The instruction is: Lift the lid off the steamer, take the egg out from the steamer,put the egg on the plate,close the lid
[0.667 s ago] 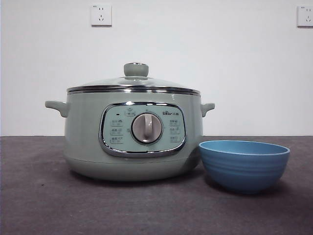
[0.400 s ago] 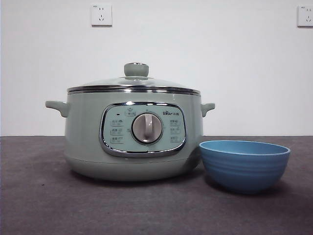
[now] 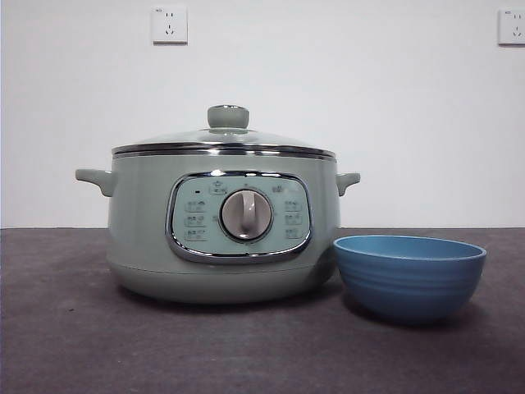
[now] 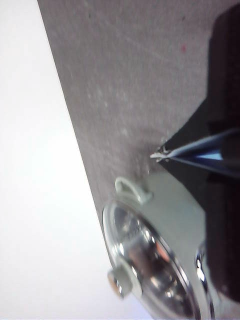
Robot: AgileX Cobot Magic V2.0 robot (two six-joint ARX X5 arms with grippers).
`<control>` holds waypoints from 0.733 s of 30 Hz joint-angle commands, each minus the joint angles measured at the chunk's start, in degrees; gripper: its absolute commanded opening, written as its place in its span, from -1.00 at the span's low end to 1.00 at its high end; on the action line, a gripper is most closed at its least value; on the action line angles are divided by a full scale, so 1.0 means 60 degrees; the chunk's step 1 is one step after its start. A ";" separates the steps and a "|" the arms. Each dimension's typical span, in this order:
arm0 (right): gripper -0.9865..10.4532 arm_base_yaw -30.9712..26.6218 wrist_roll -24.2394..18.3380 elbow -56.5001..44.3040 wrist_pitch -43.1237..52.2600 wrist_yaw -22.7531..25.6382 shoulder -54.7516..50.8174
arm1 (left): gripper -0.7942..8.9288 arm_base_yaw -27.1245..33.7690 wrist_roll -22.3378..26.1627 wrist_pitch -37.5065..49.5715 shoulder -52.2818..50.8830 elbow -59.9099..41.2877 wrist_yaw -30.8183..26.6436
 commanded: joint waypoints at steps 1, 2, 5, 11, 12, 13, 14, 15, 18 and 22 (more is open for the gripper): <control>-0.85 0.0018 0.0080 0.0805 -0.0233 -0.0353 0.0634 | -0.85 0.0022 -0.0153 0.0018 0.0335 0.0608 0.0543; -0.85 0.0018 0.0015 0.1158 -0.0401 -0.0543 0.0951 | -0.85 0.0022 -0.0135 -0.0055 0.0535 0.0871 0.0780; -0.85 0.0018 -0.0433 0.2208 -0.0907 -0.1166 0.1996 | -0.85 0.0022 0.0157 -0.0568 0.1220 0.1705 0.1519; -0.85 0.0018 -0.2076 0.4521 -0.2805 -0.2750 0.4160 | -0.85 0.0022 0.1246 -0.2000 0.2692 0.3362 0.3060; -0.85 0.0018 -0.2364 0.4852 -0.3144 -0.2980 0.4462 | -0.85 0.0022 0.1322 -0.2167 0.2907 0.3595 0.3293; -0.85 0.0018 -0.2688 0.5224 -0.3534 -0.3228 0.4798 | -0.85 0.0022 0.1424 -0.2364 0.3158 0.3865 0.3610; -0.85 0.0018 -0.2991 0.5581 -0.3931 -0.3461 0.5111 | -0.85 0.0022 0.1475 -0.2535 0.3406 0.4120 0.3920; -0.85 0.0018 -0.3246 0.5880 -0.4262 -0.3636 0.5362 | -0.85 0.0022 0.1515 -0.2681 0.3610 0.4339 0.4175; -0.85 0.0025 -0.4044 0.6743 -0.5264 -0.4200 0.6080 | -0.85 0.0022 0.1836 -0.3238 0.4237 0.5027 0.4878; -0.85 0.0109 -0.4645 0.7606 -0.6215 -0.4495 0.6714 | -0.85 0.0022 0.2317 -0.4065 0.4921 0.5829 0.5373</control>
